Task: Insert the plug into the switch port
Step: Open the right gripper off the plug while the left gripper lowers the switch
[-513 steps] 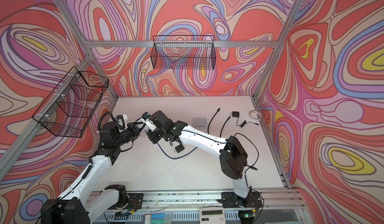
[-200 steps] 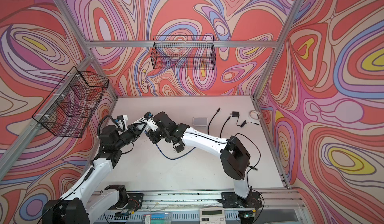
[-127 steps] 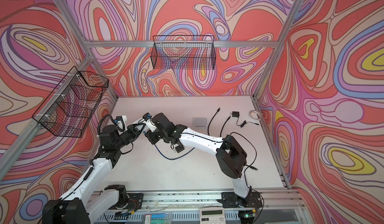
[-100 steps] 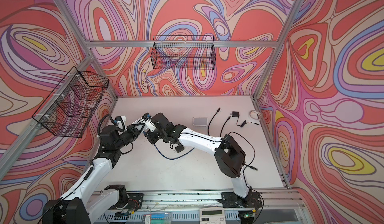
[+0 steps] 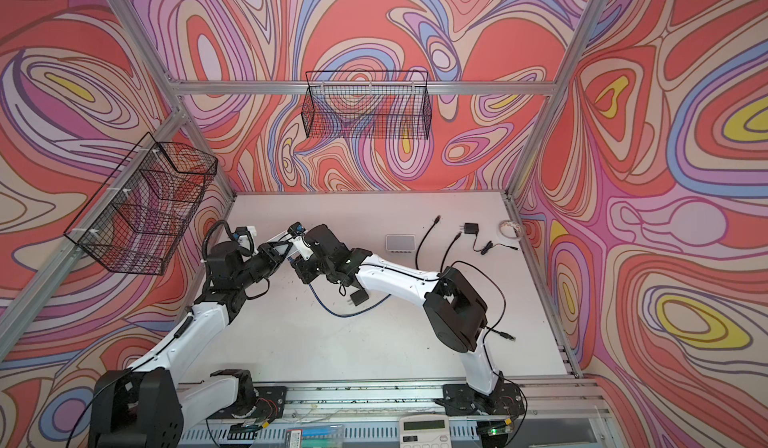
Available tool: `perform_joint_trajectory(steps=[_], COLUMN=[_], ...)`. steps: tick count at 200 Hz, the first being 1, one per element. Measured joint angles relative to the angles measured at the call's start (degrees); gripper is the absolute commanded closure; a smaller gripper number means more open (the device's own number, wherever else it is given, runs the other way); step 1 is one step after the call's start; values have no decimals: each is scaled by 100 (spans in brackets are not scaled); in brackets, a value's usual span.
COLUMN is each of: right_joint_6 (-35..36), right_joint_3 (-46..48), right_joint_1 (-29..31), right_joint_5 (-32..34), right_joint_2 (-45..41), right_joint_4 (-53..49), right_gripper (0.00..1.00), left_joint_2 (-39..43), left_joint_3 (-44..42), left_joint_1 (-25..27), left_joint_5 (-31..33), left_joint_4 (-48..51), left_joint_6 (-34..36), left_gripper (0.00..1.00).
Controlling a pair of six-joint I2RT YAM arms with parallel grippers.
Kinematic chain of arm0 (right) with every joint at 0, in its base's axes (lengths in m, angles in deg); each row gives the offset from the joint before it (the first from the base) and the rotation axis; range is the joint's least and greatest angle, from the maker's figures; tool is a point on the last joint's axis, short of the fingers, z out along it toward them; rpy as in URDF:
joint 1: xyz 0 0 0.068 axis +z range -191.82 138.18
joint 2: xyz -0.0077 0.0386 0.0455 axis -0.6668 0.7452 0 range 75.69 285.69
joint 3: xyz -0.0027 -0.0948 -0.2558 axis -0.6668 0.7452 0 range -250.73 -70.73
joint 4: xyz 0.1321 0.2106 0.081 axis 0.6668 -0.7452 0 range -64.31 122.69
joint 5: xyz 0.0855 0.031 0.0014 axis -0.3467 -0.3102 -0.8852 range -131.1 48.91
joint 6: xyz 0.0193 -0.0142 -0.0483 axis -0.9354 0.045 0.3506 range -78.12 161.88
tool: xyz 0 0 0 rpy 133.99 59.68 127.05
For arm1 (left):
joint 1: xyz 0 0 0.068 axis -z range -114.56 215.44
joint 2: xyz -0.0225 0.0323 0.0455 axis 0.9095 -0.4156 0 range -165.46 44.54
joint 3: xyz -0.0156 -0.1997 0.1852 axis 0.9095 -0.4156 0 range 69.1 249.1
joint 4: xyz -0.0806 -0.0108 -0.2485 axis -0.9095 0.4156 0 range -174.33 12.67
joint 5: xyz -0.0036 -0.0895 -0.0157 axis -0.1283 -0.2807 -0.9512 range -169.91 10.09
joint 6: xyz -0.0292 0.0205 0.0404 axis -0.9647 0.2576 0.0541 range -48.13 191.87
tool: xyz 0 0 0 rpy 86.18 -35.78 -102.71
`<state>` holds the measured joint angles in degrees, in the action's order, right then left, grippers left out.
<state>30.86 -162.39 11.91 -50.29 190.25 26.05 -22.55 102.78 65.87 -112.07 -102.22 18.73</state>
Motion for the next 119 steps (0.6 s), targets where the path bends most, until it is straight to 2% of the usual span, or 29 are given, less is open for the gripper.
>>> perform_joint_trajectory(steps=[26,70,108,119], right_joint_6=[15,39,118,136], right_joint_3=[190,511,1244,1456], right_joint_1=[-66,-94,-166,-229], right_joint_5=[251,560,981,1152], right_joint_2=[-11,-68,-595,-846], right_joint_4=[267,472,883,968], right_gripper=[74,69,55,54], left_joint_2=[-522,-1045,-1482,-1624], left_joint_3=[127,334,490,490], left_joint_1=[153,201,243,208], left_joint_5=[-332,-671,-957,-1008], left_joint_4=[-216,-352,-2,81], left_joint_6=[-98,-153,11,72], left_gripper=[100,100,100,100])
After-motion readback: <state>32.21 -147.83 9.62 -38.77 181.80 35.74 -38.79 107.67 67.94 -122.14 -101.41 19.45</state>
